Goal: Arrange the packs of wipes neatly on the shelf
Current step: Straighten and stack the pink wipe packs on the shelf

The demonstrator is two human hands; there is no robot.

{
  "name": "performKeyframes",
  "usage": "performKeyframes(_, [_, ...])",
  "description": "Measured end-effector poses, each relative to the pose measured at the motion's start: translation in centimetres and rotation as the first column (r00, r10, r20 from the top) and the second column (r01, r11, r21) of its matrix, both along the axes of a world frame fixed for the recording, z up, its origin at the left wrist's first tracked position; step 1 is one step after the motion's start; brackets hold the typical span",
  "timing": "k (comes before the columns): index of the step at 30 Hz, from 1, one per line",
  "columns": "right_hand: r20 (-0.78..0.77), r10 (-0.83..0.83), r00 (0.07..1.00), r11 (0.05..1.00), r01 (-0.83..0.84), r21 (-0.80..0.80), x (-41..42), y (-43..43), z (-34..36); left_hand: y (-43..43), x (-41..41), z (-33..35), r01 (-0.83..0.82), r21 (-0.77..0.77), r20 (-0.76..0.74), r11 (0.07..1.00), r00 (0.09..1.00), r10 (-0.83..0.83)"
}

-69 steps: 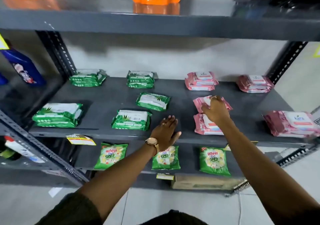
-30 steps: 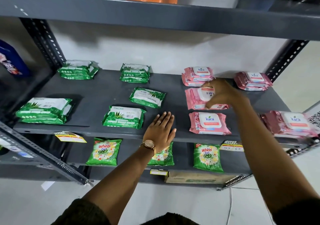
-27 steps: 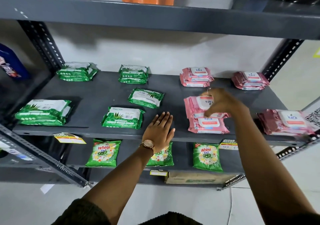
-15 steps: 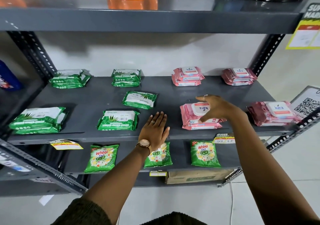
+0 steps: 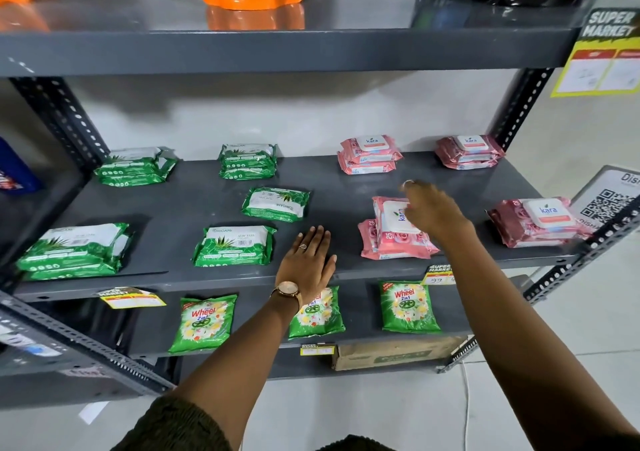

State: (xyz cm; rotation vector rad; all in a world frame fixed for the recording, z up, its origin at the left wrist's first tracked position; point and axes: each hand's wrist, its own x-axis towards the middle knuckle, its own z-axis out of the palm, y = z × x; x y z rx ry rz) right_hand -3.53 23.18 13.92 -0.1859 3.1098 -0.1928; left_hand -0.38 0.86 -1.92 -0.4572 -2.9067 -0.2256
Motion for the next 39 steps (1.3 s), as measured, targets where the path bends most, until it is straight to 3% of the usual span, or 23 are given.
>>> performKeyframes(3, [0.137, 0.274, 0.952, 0.955, -0.286, 0.079, -0.1, 0.9, -0.1, 0.0, 0.0, 0.0, 0.002, 0.008, -0.002, 1.000, 1.000, -0.002])
performKeyframes(7, [0.175, 0.357, 0.917, 0.901, -0.388, 0.193, -0.4, 0.9, -0.5, 0.0, 0.1, 0.0, -0.005, 0.024, -0.007, 1.000, 1.000, 0.005])
performKeyframes(12, [0.246, 0.302, 0.921, 0.929, -0.342, 0.140, -1.8, 1.3, 0.1, 0.0, 0.1, 0.2, -0.002, 0.018, 0.002, 1.000, 1.000, 0.002])
performKeyframes(17, [0.245, 0.162, 0.956, 0.987, -0.155, -0.048, -1.1, 0.5, -0.2, 0.1, 0.1, 0.3, -0.002, 0.016, -0.007, 1.000, 1.000, 0.002])
performKeyframes(29, [0.181, 0.053, 0.982, 0.999, -0.053, -0.003, -0.4, -0.3, -1.0, -0.2, 0.1, 0.3, 0.007, 0.024, 0.012, 1.000, 1.000, -0.007])
performKeyframes(35, [0.161, 0.070, 0.984, 0.988, -0.090, 0.123, 0.3, -0.8, -0.7, -0.2, 0.6, 0.7, 0.015, 0.097, 0.047, 0.995, 0.999, -0.020])
performKeyframes(39, [0.111, 0.150, 0.982, 0.984, -0.160, 0.081, 0.4, -2.5, -0.1, -1.7, 2.4, 1.5, 0.074, 0.155, -0.074, 0.985, 0.995, -0.063])
